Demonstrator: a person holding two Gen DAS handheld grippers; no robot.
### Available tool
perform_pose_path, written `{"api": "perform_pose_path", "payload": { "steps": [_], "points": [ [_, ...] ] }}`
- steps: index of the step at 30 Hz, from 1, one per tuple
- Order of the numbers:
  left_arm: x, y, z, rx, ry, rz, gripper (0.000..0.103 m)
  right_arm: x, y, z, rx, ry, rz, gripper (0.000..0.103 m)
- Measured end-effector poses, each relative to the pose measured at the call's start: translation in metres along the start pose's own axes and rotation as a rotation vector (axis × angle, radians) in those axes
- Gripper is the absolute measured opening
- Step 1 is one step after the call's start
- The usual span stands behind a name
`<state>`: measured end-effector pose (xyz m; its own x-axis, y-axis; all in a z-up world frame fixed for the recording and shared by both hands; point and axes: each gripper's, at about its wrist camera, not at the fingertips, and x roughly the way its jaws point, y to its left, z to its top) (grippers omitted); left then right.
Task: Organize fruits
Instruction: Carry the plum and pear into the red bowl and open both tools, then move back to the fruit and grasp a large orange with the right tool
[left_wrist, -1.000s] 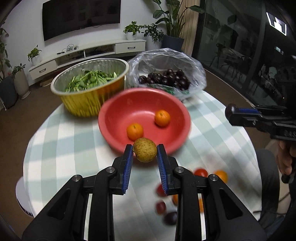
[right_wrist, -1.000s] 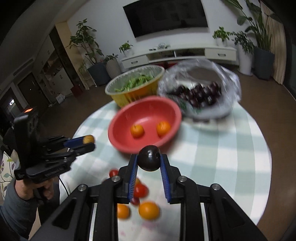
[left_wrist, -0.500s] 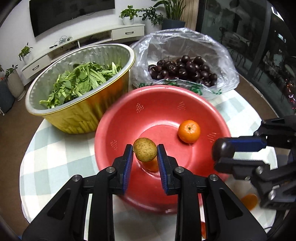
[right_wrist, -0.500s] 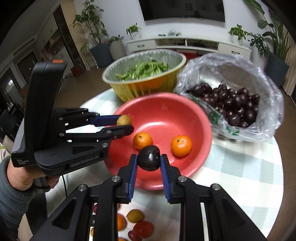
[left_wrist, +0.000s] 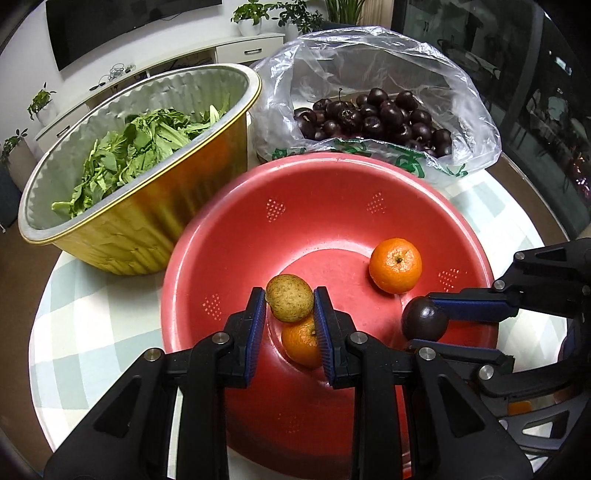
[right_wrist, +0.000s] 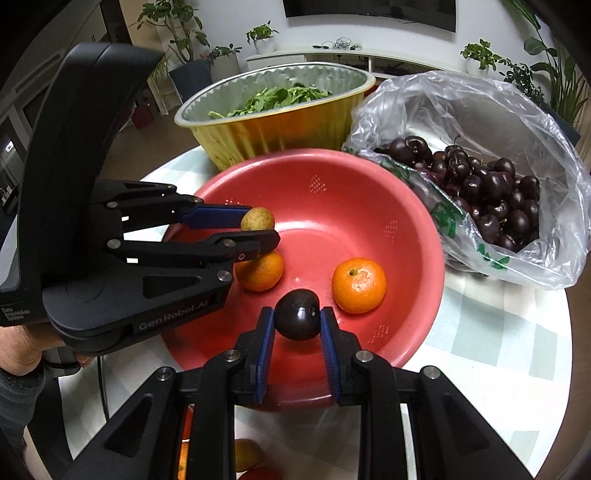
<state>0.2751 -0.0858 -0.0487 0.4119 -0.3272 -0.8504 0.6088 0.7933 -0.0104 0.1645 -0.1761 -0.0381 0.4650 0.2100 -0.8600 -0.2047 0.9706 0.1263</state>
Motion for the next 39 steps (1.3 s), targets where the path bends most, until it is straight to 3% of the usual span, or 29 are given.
{"api": "perform_pose_path", "payload": {
  "steps": [19, 22, 25, 31, 39],
  "points": [
    [0.002, -0.004, 0.002, 0.029, -0.011, 0.019, 0.026, 0.018, 0.015, 0.005, -0.063, 0.001, -0.039, 0.028],
    [0.001, -0.003, 0.002, 0.026, -0.013, 0.024, 0.031, 0.018, 0.016, 0.004, -0.065, 0.001, -0.036, 0.033],
    [-0.002, -0.002, 0.001, 0.015, -0.025, 0.021, 0.058, 0.015, 0.017, 0.004, -0.069, -0.013, -0.038, 0.052],
    [-0.02, -0.002, 0.001, 0.002, -0.057, 0.026, 0.059, 0.006, 0.013, 0.0, -0.06, -0.023, -0.037, 0.053],
    [-0.079, -0.01, -0.025, -0.023, -0.147, 0.022, 0.08, -0.049, 0.005, -0.022, -0.015, -0.121, 0.005, 0.053]
  ]
}}
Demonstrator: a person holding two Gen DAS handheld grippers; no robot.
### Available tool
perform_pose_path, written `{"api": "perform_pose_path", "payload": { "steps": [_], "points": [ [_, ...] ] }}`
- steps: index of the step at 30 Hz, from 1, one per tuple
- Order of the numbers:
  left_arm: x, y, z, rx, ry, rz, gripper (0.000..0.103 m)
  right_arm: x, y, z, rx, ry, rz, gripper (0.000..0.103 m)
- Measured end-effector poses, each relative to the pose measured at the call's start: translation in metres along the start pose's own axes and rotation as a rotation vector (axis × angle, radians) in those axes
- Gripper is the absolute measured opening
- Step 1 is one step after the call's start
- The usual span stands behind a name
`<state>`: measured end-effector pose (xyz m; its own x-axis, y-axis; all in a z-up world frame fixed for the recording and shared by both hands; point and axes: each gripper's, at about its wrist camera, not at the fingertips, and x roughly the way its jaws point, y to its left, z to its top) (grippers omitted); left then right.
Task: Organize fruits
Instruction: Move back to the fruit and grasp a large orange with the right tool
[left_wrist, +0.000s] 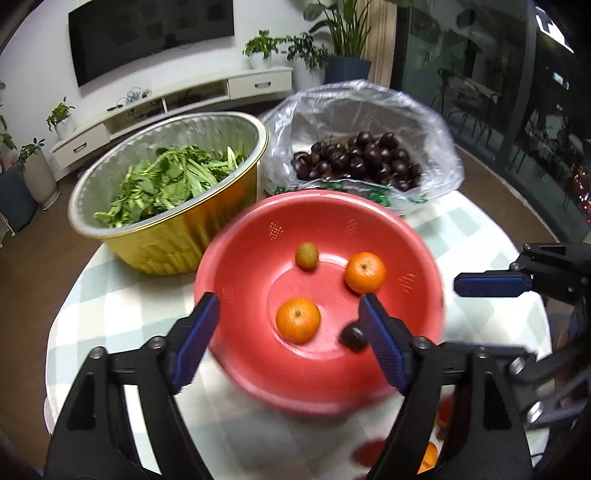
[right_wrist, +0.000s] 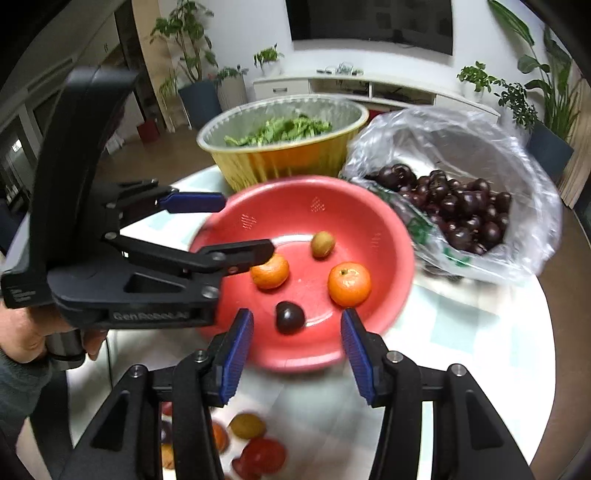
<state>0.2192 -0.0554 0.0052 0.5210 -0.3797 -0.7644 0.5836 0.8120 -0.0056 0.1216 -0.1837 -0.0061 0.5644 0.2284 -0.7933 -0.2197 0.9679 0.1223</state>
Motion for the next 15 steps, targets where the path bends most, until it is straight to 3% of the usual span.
{"api": "perform_pose_path", "payload": {
  "steps": [4, 9, 15],
  "points": [
    [-0.036, -0.006, -0.029, -0.024, -0.027, -0.015, 0.09, -0.032, 0.004, -0.024, 0.006, -0.041, 0.036, 0.054],
    [-0.075, -0.021, -0.088, -0.057, -0.033, -0.047, 0.099, -0.064, 0.022, -0.064, 0.008, -0.065, 0.086, 0.056],
    [-0.098, -0.035, -0.154, -0.116, -0.007, -0.044, 0.1, -0.066, 0.047, -0.113, -0.047, -0.015, 0.096, 0.056]
  ]
}}
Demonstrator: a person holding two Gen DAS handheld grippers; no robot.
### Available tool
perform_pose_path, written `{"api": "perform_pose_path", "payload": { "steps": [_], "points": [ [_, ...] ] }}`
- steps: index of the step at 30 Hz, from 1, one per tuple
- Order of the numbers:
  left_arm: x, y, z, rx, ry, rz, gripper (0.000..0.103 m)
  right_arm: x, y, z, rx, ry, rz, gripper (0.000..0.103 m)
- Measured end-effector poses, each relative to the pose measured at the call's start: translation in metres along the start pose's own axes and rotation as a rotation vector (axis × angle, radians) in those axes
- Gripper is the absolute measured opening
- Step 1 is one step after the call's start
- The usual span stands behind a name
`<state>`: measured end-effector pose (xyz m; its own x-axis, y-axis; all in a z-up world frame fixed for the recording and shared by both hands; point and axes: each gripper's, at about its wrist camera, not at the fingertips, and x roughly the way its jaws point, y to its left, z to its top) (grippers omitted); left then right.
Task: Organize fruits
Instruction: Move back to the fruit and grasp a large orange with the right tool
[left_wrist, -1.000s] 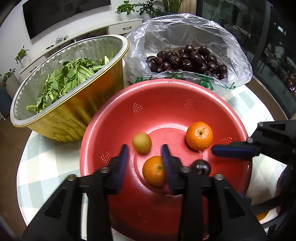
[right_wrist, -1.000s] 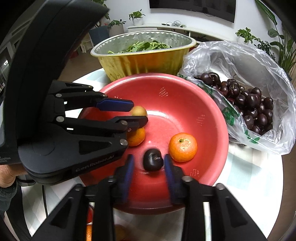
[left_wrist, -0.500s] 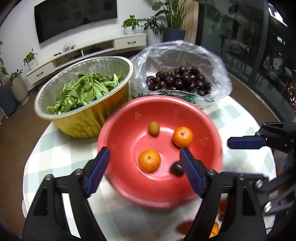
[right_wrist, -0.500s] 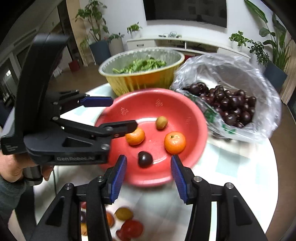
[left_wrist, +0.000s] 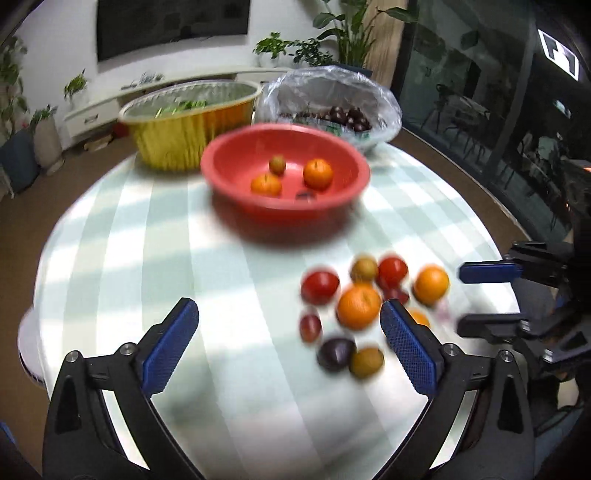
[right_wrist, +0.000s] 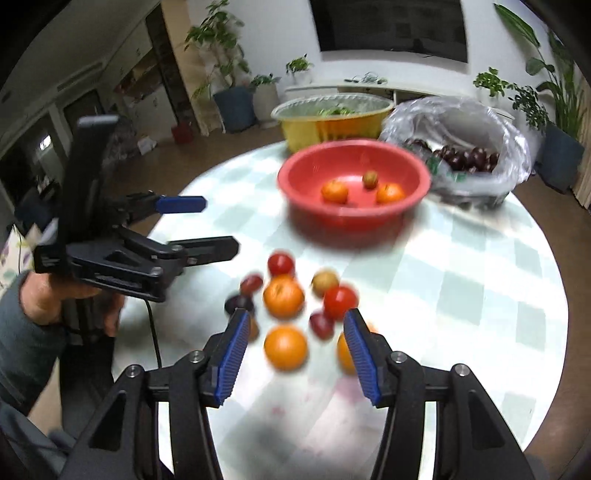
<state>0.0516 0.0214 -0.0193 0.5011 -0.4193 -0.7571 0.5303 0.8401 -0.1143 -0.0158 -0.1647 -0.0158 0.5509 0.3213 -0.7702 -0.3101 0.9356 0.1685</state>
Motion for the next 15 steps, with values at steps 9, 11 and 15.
{"api": "perform_pose_path", "payload": {
  "steps": [9, 11, 15],
  "points": [
    [-0.017, -0.008, -0.05, -0.053, 0.026, 0.001, 0.1, 0.022, 0.011, -0.018, 0.007, 0.08, 0.006, 0.049],
    [-0.016, -0.009, -0.05, -0.05, 0.029, 0.001, 0.1, 0.024, 0.013, -0.021, 0.007, 0.086, -0.004, 0.049],
    [-0.012, -0.017, -0.049, -0.027, 0.037, 0.004, 0.1, 0.034, 0.01, -0.022, 0.014, 0.117, -0.028, 0.049]
  ]
}}
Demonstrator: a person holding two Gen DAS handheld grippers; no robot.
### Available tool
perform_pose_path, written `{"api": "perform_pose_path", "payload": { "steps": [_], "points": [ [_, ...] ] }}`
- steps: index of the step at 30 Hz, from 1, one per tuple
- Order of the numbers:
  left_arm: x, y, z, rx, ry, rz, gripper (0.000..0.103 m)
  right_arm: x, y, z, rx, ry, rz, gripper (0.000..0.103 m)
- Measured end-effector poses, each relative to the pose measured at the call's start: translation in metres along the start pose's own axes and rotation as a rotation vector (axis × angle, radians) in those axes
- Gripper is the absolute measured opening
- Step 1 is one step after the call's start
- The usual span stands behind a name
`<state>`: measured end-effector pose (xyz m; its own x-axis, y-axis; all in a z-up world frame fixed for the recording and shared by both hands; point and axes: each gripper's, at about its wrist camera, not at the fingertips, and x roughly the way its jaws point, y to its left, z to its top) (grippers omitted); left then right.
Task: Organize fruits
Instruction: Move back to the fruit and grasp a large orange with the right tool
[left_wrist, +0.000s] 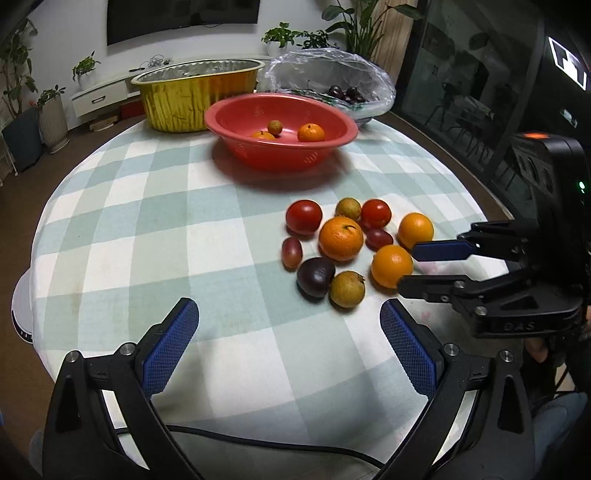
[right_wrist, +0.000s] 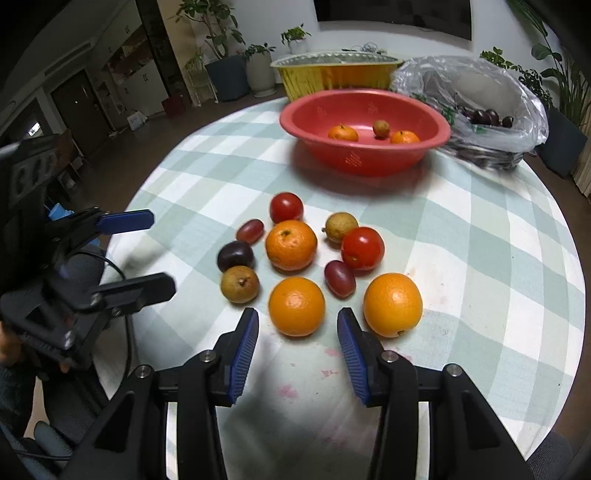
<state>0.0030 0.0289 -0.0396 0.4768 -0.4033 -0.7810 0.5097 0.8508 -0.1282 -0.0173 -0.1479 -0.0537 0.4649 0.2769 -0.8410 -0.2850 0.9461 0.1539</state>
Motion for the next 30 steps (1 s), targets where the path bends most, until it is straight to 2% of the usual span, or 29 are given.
{"api": "perform_pose_path", "payload": {
  "steps": [7, 12, 19, 21, 23, 25, 30],
  "points": [
    [0.007, -0.005, 0.0, 0.02, 0.021, 0.016, 0.1, 0.013, 0.001, 0.004, -0.014, 0.023, -0.01, 0.048],
    [0.013, -0.01, 0.001, 0.033, 0.032, 0.018, 0.1, 0.021, 0.001, 0.005, -0.011, 0.036, 0.007, 0.039],
    [0.021, -0.021, 0.002, 0.024, 0.039, 0.023, 0.098, 0.01, -0.005, -0.001, 0.024, 0.02, 0.027, 0.038],
    [0.022, -0.025, 0.004, 0.021, 0.04, 0.016, 0.084, 0.002, -0.009, -0.004, 0.044, 0.004, 0.032, 0.038],
    [0.027, -0.032, 0.004, 0.027, 0.061, 0.015, 0.055, -0.008, -0.014, -0.006, 0.065, -0.017, 0.037, 0.038],
    [0.032, -0.037, 0.003, 0.032, 0.078, 0.017, 0.045, -0.014, -0.017, -0.007, 0.079, -0.032, 0.038, 0.038],
    [0.038, -0.047, 0.003, 0.04, 0.098, 0.024, 0.045, -0.023, -0.023, -0.008, 0.101, -0.06, 0.047, 0.038]
  ]
}}
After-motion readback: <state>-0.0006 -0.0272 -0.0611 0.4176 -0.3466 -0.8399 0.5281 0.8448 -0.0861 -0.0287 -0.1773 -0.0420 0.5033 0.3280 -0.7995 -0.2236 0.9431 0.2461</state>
